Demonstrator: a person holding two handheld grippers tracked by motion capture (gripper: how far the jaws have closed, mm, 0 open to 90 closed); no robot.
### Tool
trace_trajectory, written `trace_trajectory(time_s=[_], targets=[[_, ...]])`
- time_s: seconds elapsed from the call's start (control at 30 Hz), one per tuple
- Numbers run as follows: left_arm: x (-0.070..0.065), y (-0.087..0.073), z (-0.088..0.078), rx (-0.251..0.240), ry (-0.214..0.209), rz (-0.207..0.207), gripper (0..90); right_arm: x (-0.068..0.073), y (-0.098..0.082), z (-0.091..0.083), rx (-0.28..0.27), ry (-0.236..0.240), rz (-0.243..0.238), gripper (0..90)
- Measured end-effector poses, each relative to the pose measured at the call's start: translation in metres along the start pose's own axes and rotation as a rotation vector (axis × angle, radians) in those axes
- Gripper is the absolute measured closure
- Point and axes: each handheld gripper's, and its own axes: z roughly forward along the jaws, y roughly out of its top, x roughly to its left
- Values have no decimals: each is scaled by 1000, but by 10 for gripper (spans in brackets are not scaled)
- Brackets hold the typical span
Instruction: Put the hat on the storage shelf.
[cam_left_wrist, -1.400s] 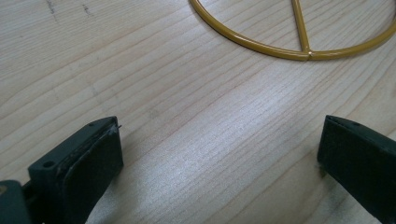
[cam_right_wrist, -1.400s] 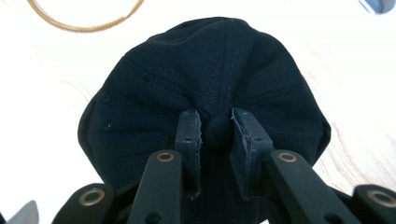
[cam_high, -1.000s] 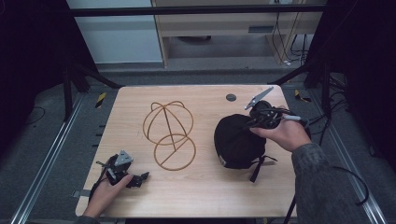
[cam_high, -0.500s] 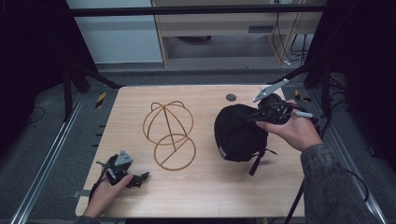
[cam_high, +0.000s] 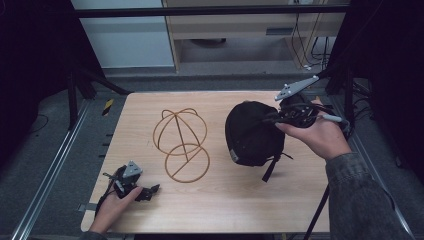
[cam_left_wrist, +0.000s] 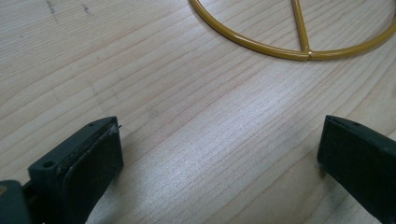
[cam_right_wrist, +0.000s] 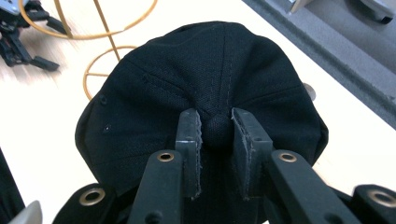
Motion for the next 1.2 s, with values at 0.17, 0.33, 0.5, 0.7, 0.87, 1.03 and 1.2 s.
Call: trace_trajectory(time_s=[0.17, 0.33, 0.5, 0.7, 0.87, 1.03, 1.2], targets=[[0, 0, 0, 0, 0, 0, 0, 4, 6, -3, -15, 0, -10, 737], [0, 0, 0, 0, 0, 0, 0, 7, 10, -6, -33, -4, -17, 737], [0, 0, 0, 0, 0, 0, 0, 9, 11, -11, -54, -12, -13, 737], [0, 0, 0, -2, 0, 0, 0, 13, 15, -16, -80, -27, -14, 737], [0, 0, 0, -3, 1, 0, 0, 21, 20, -22, -108, -39, -23, 737], [0, 0, 0, -3, 1, 0, 0, 32, 26, -25, -121, -35, -46, 737], [0, 0, 0, -3, 1, 0, 0, 42, 35, -26, -131, -28, -69, 738]])
